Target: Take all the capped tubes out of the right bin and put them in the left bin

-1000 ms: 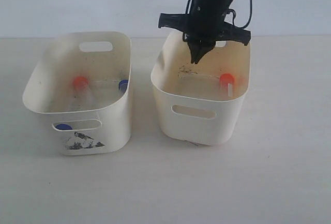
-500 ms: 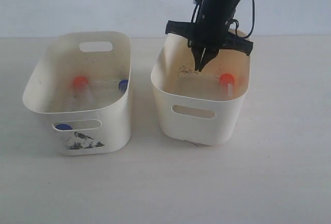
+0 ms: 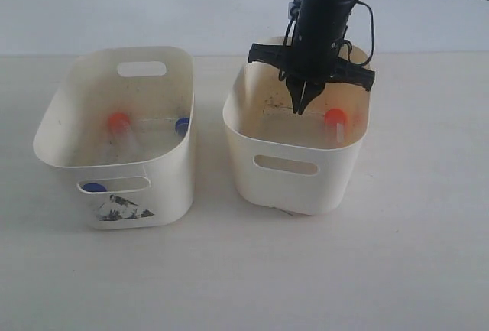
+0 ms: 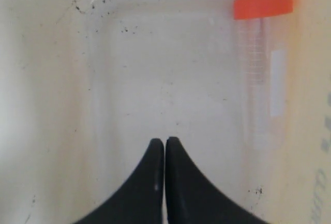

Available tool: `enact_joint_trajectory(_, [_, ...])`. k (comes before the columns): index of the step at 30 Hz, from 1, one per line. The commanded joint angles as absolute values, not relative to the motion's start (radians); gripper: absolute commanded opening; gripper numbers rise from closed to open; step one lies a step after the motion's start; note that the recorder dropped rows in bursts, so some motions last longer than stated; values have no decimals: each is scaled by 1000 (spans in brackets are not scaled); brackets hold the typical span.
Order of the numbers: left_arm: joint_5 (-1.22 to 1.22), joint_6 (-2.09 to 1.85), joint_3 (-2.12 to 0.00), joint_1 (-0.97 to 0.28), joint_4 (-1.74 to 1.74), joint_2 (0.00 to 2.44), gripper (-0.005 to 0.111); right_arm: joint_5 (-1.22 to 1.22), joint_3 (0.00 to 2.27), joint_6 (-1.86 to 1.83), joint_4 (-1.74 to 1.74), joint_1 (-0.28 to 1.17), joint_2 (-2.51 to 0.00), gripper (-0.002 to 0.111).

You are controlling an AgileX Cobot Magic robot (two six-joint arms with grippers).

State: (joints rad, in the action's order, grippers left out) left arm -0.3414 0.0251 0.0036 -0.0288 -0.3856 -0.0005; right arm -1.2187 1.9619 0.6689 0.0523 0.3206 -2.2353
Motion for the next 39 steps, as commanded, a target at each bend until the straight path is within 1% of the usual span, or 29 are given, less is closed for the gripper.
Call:
enact_joint_trajectory(1, [-336, 35, 0, -33, -383, 0, 4, -1221, 1966, 662, 30, 320, -2245, 0])
enact_joint_trajectory(14, [-336, 35, 0, -33, -383, 0, 4, -1221, 1966, 611, 44, 320, -2293, 0])
enact_joint_trajectory(16, [-336, 35, 0, -33, -383, 0, 4, -1221, 1966, 591, 47, 320, -2293, 12])
enact_joint_trajectory(17, [-336, 35, 0, -33, -383, 0, 4, -1221, 1966, 592, 47, 320, -2293, 27])
enact_joint_trajectory(18, [-336, 35, 0, -33, -383, 0, 4, -1221, 1966, 592, 47, 320, -2293, 35])
enact_joint_trajectory(19, [-336, 35, 0, -33, -383, 0, 4, -1221, 1966, 599, 47, 320, -2293, 45])
enact_joint_trajectory(20, [-336, 35, 0, -33, -383, 0, 4, -1221, 1966, 599, 47, 320, -2293, 48])
enact_joint_trajectory(22, [-336, 35, 0, -33, -383, 0, 4, -1221, 1966, 585, 47, 320, -2293, 48])
enact_joint_trajectory(23, [-336, 35, 0, -33, -383, 0, 4, -1221, 1966, 573, 47, 320, -2293, 50])
enact_joint_trajectory(25, [-336, 35, 0, -33, -383, 0, 4, -1221, 1966, 560, 47, 320, -2293, 60])
enact_joint_trajectory(26, [-336, 35, 0, -33, -383, 0, 4, -1221, 1966, 560, 47, 320, -2293, 62])
enact_joint_trajectory(39, [-336, 35, 0, -33, -383, 0, 4, -1221, 1966, 521, 44, 320, -2293, 62])
